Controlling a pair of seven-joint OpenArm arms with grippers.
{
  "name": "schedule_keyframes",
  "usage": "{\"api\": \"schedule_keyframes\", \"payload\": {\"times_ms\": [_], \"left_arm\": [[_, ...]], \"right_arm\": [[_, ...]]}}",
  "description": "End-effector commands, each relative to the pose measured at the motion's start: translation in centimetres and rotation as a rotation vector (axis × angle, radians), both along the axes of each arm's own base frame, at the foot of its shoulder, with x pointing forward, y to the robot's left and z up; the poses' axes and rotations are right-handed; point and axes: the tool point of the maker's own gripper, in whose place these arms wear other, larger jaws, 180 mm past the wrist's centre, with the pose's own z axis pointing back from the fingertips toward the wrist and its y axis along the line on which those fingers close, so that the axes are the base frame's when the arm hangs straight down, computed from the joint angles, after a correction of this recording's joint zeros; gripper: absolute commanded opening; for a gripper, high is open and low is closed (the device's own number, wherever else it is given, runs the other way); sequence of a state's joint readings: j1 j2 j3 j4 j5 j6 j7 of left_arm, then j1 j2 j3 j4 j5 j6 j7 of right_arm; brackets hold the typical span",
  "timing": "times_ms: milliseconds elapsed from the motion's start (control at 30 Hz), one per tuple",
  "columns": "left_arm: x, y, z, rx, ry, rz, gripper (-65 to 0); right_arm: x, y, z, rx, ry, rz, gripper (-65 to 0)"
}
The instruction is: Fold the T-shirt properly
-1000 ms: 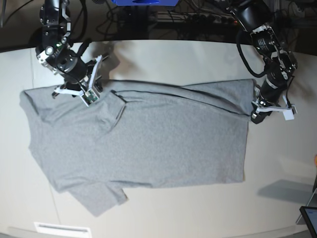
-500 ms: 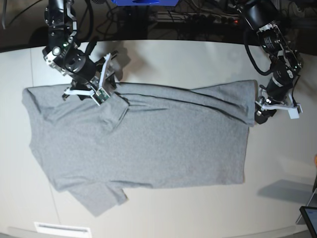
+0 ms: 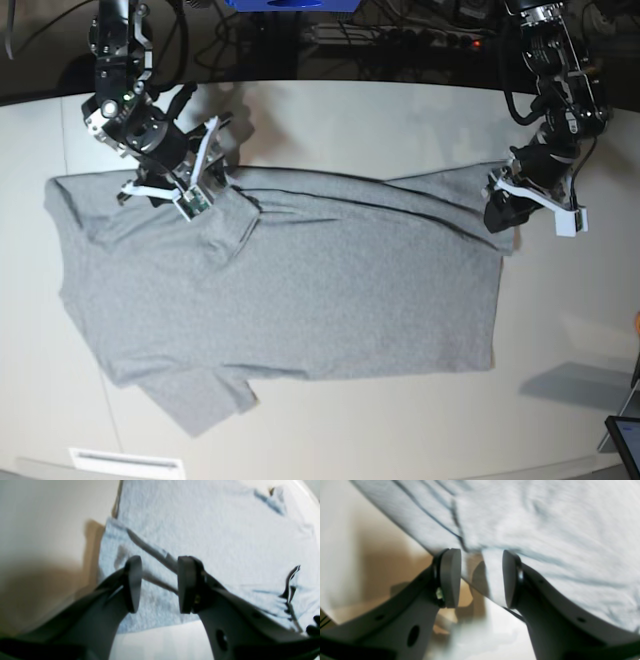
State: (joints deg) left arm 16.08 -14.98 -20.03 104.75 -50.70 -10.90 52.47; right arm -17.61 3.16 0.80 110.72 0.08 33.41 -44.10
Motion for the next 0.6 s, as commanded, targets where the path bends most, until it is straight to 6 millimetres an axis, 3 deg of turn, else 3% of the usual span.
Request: {"api": "schedule_keyframes", "payload": {"times_ms": [0, 233, 567], "left_arm": [[0.1, 0.5, 0.8, 0.044, -0.025, -0.005, -41.8], [-2.0, 1.4, -1.6, 0.153, 0.071, 0.008, -42.0], [-2.9, 3.3, -4.1, 0.155, 0.154, 0.030, -42.0]], "right_arm": [[0.7, -0.3, 1.0, 0.016, -0.042, -0.010, -39.2], [1.0, -2.7, 1.1, -0.007, -0.046, -0.073, -39.2], [0.8, -2.7, 0.9, -0.008, -0.041, -0.073, -39.2]]}}
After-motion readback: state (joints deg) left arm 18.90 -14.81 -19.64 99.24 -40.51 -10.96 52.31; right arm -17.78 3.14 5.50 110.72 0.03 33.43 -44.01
